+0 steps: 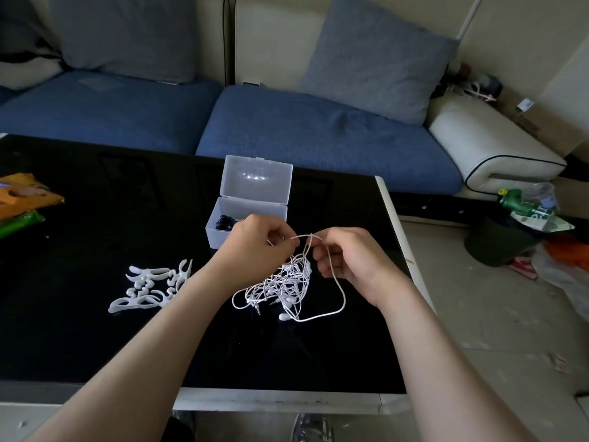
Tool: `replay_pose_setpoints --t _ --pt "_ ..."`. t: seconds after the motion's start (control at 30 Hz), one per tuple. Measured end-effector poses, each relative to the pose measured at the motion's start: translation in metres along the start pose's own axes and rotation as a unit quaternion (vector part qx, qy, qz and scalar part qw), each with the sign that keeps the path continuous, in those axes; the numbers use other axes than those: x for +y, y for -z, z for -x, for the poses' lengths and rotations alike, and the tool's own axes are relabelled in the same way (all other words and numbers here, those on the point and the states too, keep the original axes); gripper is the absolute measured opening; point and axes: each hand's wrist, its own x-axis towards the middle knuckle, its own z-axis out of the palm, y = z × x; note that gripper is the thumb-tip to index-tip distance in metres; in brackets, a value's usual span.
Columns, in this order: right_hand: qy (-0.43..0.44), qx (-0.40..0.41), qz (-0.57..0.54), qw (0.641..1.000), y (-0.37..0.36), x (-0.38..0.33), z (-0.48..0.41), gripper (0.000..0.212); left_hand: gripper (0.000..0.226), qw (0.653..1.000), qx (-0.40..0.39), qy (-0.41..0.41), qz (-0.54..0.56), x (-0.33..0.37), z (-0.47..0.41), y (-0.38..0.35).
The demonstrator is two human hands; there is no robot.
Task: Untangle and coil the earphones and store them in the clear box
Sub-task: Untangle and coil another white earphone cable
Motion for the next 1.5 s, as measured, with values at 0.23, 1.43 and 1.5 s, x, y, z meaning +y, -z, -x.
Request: replay_pose_setpoints --t 0.23,1.43,1.5 --pt "0.047 -0.018 0.023 0.998 -0.004 0.003 0.004 0.034 0.011 0.999 -0.051 -0.014 0.008 0.0 0.003 0.002" --pt "-0.094 0.106 0.438 0.888 0.019 0.029 -0.003 0.045 0.037 0.944 -0.193 -0.03 -0.265 -0.025 0.007 -0.031" --pt "-0.09 0.075 0.447 0.887 0.02 0.032 -0.005 0.043 0.031 0.934 -0.209 -0.042 -0.287 -0.028 0.007 -0.037"
